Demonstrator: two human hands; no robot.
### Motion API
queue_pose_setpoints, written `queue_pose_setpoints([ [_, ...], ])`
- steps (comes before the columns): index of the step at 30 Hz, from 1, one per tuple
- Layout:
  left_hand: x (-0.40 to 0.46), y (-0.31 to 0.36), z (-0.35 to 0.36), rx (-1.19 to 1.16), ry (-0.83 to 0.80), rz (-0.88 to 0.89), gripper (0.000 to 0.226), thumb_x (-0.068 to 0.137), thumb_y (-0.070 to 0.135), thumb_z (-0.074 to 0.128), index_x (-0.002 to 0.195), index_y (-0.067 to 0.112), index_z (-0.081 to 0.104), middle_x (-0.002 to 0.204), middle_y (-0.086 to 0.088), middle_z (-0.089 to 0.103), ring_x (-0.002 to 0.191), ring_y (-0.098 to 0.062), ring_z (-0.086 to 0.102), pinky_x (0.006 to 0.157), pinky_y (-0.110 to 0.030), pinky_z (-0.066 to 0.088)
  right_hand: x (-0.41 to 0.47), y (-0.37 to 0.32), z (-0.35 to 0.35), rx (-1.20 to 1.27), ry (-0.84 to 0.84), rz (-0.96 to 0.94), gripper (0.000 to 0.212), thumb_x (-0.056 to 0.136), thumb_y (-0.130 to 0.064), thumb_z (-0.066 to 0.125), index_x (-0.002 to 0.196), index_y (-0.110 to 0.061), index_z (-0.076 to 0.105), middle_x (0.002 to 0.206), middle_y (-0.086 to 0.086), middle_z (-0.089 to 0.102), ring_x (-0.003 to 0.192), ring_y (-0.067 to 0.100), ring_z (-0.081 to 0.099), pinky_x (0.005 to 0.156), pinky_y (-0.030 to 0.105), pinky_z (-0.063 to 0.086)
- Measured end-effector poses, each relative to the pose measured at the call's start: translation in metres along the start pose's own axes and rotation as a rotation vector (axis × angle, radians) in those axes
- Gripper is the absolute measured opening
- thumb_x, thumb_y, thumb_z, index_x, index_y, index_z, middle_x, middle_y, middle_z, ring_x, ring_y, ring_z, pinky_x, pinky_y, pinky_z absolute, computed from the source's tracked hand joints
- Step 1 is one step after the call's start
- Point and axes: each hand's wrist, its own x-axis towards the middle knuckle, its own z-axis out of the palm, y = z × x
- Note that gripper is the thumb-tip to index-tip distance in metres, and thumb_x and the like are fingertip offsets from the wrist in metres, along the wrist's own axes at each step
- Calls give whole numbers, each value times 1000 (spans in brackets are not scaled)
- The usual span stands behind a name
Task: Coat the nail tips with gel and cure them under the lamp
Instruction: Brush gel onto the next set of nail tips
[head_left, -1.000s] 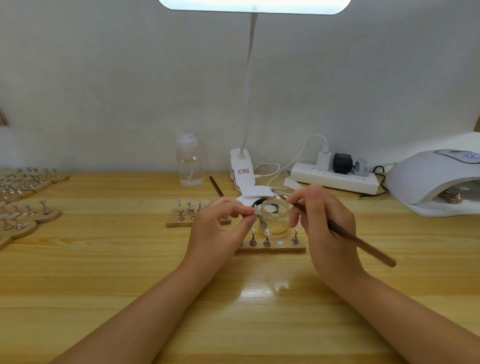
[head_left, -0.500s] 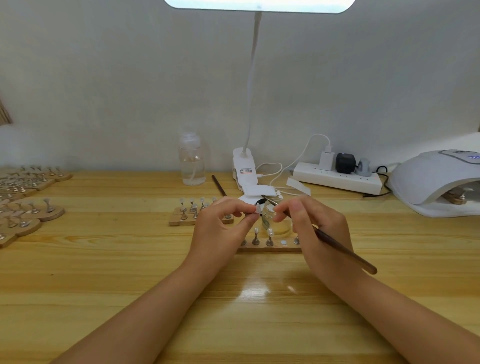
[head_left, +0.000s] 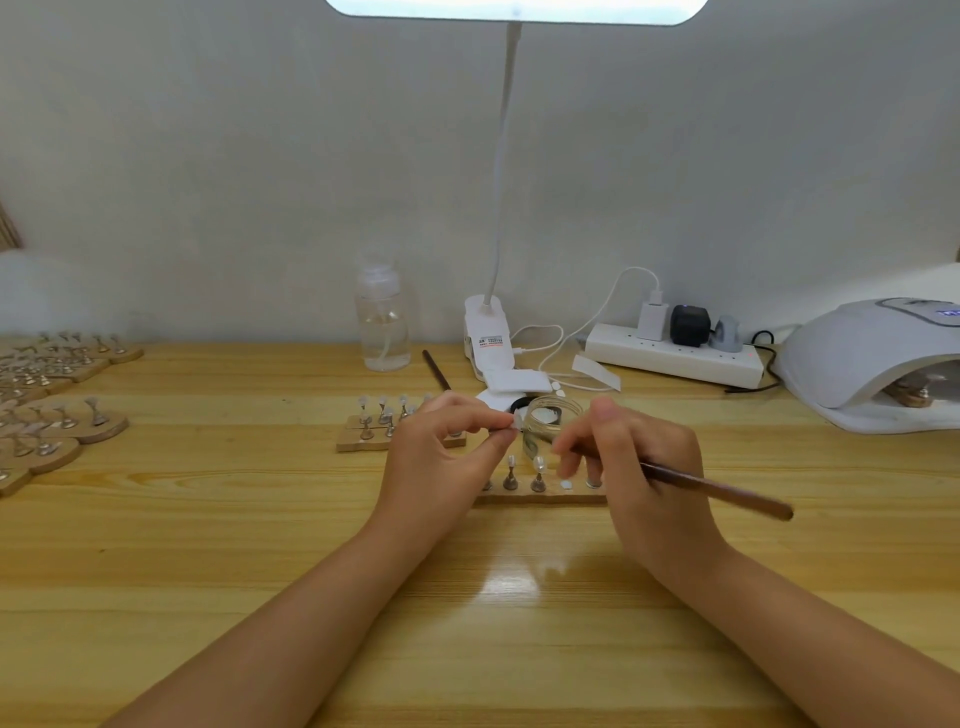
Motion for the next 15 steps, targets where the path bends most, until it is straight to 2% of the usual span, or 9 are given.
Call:
queue_pose_setpoints([
  [3, 0, 0, 0, 0, 5, 1, 28, 72, 9, 73, 73, 36, 66, 76, 9, 63, 76, -4, 55, 72, -8, 40, 0, 0, 0, -70, -29, -8, 37, 90, -32, 33, 71, -20, 63, 61, -12, 59, 60, -6, 56, 57, 5, 39],
  [7, 0, 0, 1, 5, 13, -3, 28, 72, 8, 73, 72, 35, 66, 75, 7, 63, 76, -7, 55, 72, -9, 41, -1, 1, 0, 50, 15, 35, 42, 90, -36, 33, 63, -22, 63, 52, -3, 60, 52, 4, 58, 55, 12, 42],
  [11, 0, 0, 0, 5, 3, 5, 32, 72, 7, 73, 72, 37, 65, 76, 8, 63, 76, -5, 55, 72, -9, 42, 0, 0, 0, -55, -13, -6, 38, 91, -31, 34, 70, -19, 64, 60, -6, 63, 61, 1, 60, 57, 13, 45],
  [15, 0, 0, 0, 9, 1, 6, 30, 72, 6, 73, 72, 36, 66, 77, 6, 63, 76, -3, 55, 72, -8, 41, -2, 1, 2, 14, -4, 37, 46, 89, -34, 35, 60, -14, 65, 49, 0, 60, 50, 2, 58, 54, 10, 42],
])
